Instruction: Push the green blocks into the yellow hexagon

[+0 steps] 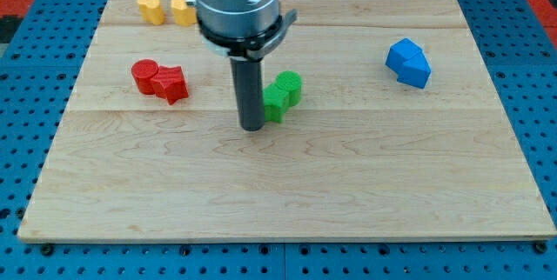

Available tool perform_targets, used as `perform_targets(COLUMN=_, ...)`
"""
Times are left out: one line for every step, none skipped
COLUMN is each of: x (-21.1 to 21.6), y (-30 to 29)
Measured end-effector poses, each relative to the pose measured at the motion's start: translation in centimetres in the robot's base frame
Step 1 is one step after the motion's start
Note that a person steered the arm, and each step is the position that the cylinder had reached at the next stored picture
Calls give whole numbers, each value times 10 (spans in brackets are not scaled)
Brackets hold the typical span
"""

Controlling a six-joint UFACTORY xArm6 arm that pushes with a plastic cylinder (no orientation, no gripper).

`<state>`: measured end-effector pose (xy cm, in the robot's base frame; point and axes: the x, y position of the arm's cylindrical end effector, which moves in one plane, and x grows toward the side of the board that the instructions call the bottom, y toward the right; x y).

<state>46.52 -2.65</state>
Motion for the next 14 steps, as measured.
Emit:
perform_targets(x=-20, y=48)
perform_targets(x=-52, y=79)
perform_targets(x=-85, y=79)
perform_targets(x=-114, y=77)
perform_targets(x=-138, y=79)
perform_targets(x=-143, y=101)
perform_targets(x=-143, y=94)
perform_targets(x=-154, y=64)
perform_targets(x=-148, y=54)
perform_targets(x=-144, y=114)
perform_targets(x=-155, y=149)
perform_targets(x=-182, y=144)
perform_targets(x=-182, y=95)
perform_targets(x=-180, y=31)
